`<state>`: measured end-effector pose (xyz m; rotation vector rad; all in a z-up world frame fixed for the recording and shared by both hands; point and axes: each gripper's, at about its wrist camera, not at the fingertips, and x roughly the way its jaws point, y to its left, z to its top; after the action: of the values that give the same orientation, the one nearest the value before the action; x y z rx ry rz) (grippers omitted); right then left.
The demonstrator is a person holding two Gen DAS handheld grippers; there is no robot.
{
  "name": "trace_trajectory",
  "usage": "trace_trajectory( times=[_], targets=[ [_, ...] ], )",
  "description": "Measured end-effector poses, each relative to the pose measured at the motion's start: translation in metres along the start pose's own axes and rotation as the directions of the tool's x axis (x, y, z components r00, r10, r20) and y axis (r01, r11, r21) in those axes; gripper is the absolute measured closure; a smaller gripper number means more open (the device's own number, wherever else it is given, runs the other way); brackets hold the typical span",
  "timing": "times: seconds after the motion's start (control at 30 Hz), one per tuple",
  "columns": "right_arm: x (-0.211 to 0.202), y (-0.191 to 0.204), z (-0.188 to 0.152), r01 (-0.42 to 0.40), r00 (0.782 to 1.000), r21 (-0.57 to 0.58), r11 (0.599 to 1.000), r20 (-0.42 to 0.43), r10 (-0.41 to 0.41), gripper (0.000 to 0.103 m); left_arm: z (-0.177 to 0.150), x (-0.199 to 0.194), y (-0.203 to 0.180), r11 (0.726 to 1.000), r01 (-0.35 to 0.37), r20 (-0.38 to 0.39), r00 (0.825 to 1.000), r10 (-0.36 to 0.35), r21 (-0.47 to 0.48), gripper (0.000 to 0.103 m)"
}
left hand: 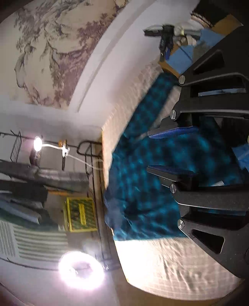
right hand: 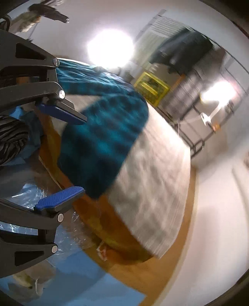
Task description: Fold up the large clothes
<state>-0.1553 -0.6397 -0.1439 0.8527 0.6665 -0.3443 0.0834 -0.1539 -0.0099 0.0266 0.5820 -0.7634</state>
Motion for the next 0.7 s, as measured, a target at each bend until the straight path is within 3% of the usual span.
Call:
trace_trajectory(
  times=[0.13, 0.27, 0.47, 0.7],
  targets=[
    [0.003, -0.007, 0.017, -0.013, 1.0, 0.01, 1.0, 0.007, 0.013, 0.035, 0.013, 0.012, -0.025, 0.999, 0.042, -0.004, 0.999, -0.042, 0.033, 0.075],
    [0.015, 0.007, 0.035, 0.003, 1.0, -0.088, 0.996, -0.023, -0.005, 0.044, 0.01, 0.022, -0.04, 0.995, 0.09, -0.024, 0.996, -0.089, 0.038, 0.075],
    [0.047, 0.025, 0.051, 0.035, 0.995, -0.205, 0.978, -0.084, -0.053, 0.051, -0.008, 0.039, -0.05, 0.994, 0.109, -0.079, 0.991, -0.106, 0.031, 0.075],
    [0.086, 0.034, 0.059, 0.077, 0.98, -0.297, 0.952, -0.152, -0.127, 0.051, -0.022, 0.053, -0.045, 0.994, 0.113, -0.119, 0.987, -0.111, 0.005, 0.075]
  ],
)
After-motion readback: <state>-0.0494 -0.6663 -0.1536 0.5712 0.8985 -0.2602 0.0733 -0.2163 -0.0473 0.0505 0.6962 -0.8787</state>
